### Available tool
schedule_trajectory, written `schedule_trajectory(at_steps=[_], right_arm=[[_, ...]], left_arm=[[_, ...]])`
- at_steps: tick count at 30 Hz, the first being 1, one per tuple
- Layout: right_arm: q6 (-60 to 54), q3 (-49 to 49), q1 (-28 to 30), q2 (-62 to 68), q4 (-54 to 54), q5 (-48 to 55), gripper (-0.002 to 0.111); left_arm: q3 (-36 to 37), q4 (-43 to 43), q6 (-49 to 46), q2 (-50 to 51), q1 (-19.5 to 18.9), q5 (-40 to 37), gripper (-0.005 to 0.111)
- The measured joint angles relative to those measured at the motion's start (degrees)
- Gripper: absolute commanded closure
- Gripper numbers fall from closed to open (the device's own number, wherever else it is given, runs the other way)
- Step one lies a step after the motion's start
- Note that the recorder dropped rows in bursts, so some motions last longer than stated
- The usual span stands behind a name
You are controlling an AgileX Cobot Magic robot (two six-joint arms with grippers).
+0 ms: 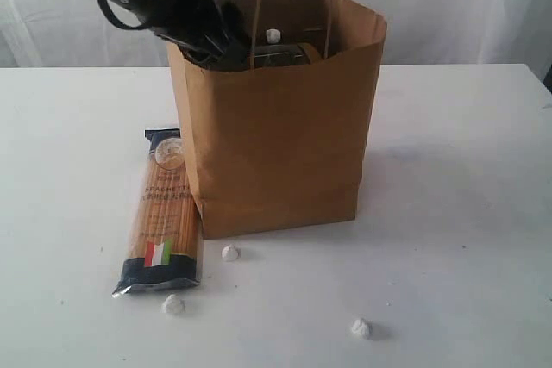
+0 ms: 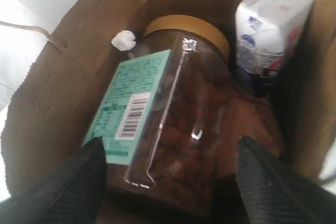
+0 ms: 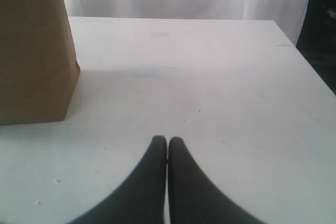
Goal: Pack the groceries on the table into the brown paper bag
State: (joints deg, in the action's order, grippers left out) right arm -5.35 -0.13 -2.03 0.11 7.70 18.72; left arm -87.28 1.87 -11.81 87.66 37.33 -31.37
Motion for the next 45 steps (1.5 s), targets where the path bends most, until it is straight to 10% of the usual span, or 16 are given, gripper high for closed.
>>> schedule_trajectory(at_steps=[9, 22, 33, 37, 45], right_arm=[[0.0, 0.0, 0.0, 0.0, 0.0, 0.0, 0.108], [0.0, 0.0, 0.0, 0.0, 0.0, 0.0, 0.108], [0.0, 0.0, 0.0, 0.0, 0.0, 0.0, 0.108], [0.02, 0.0, 0.0, 0.0, 0.0, 0.0, 0.108], [0.02, 0.0, 0.0, 0.0, 0.0, 0.0, 0.108]], left_arm=[[-0.1, -7.54, -5.07, -9.44, 0.0, -5.89, 0.106], [10.53, -60.99, -47.81, -5.88, 3.46, -21.07, 0.107], [22.5, -55.39, -69.36, 6.84, 28.21, 3.78, 0.107], [24.15, -54.75, -70.51, 11.08, 29.79, 14.9, 0.103], [26.31, -54.62, -70.73, 18.25, 27.66, 30.7, 0.061]])
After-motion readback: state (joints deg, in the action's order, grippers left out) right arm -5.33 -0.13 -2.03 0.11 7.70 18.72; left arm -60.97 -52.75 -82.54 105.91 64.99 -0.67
